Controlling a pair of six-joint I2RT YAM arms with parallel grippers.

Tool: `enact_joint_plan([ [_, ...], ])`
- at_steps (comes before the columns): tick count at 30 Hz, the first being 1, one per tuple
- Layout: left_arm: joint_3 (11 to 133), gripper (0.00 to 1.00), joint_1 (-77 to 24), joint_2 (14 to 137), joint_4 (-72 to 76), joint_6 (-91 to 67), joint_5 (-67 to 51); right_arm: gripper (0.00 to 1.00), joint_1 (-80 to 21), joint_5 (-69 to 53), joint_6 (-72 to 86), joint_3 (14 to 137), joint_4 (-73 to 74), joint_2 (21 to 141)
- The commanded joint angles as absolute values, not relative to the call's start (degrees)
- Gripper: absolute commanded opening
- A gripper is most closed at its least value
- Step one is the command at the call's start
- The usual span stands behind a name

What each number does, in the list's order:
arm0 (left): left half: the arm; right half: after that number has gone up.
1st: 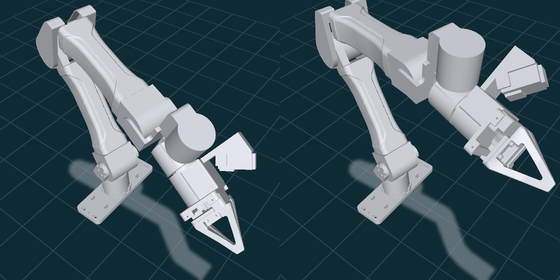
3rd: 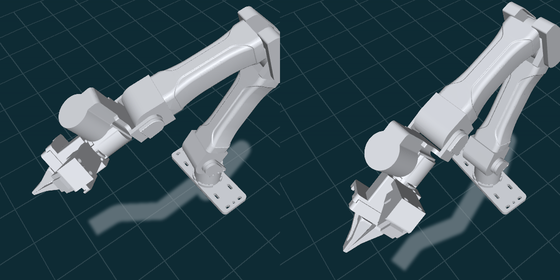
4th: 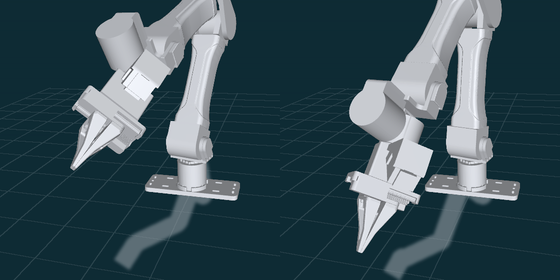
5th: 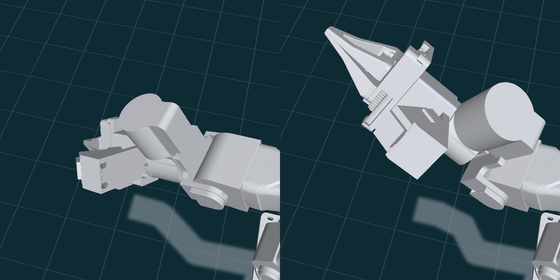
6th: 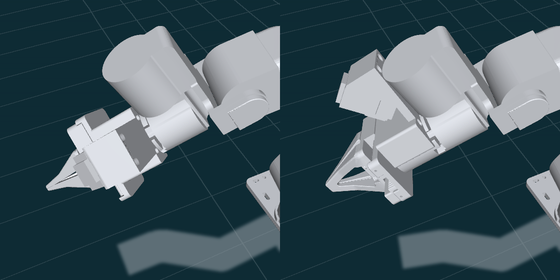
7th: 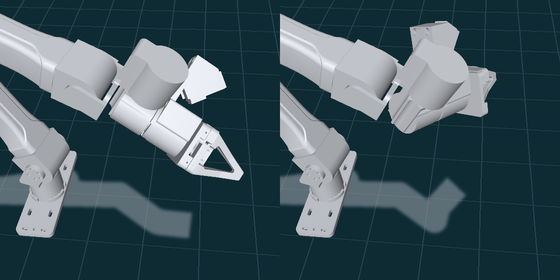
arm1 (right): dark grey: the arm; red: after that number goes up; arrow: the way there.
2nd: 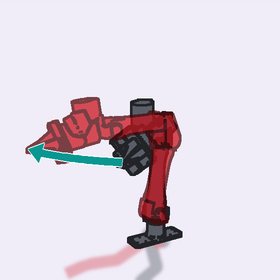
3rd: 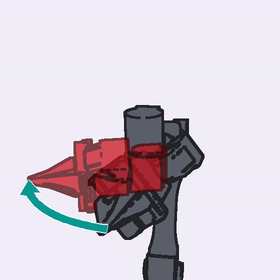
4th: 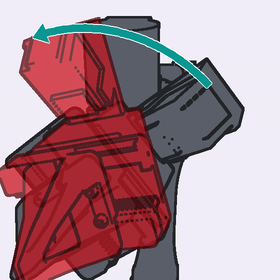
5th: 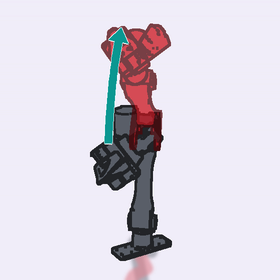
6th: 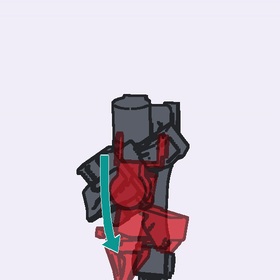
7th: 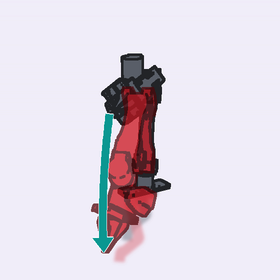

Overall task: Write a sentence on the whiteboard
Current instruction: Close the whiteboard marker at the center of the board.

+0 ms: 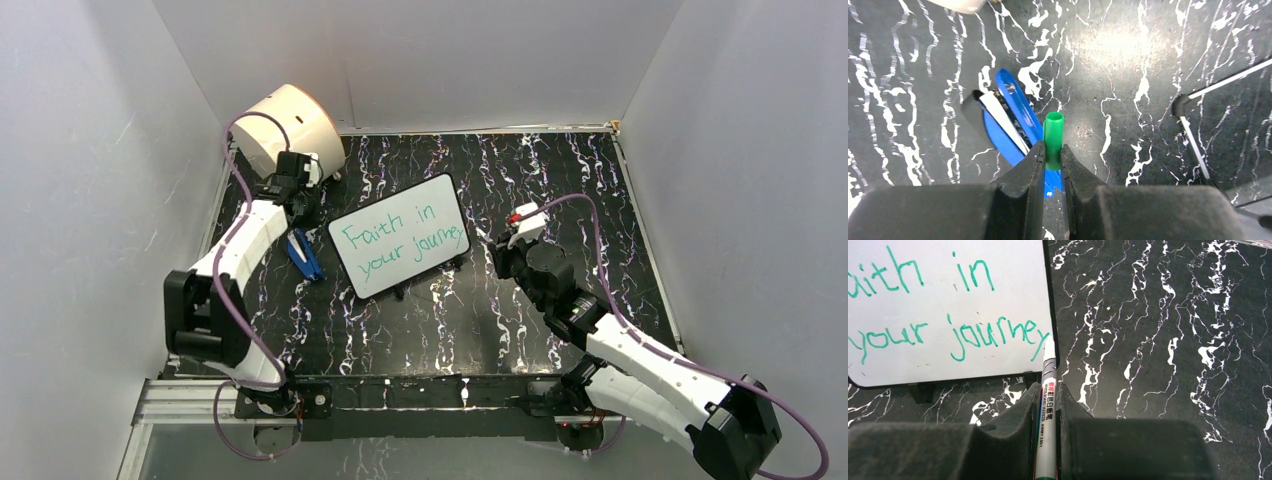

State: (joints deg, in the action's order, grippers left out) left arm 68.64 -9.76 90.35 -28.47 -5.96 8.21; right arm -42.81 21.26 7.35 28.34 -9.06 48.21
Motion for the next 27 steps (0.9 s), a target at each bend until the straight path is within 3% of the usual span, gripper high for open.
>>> enact_joint_plan([
  [1, 68.7, 0.0, -9.8, 82.6, -28.2, -3.8, 11.4, 0.0, -42.6, 19.2, 8.1, 31.3, -10.8, 46.5],
  [7, 69.1, 0.0, -12.4, 75.1, -28.2, -0.9, 10.5, 0.0, -42.6, 16.2, 8.7, 33.2, -10.3, 45.8],
  [27, 68.8, 0.0, -35.4, 63.5, -29.5, 18.6, 9.0, 0.0, -42.6, -3.0, 11.9, 39.4, -10.9, 45.6],
])
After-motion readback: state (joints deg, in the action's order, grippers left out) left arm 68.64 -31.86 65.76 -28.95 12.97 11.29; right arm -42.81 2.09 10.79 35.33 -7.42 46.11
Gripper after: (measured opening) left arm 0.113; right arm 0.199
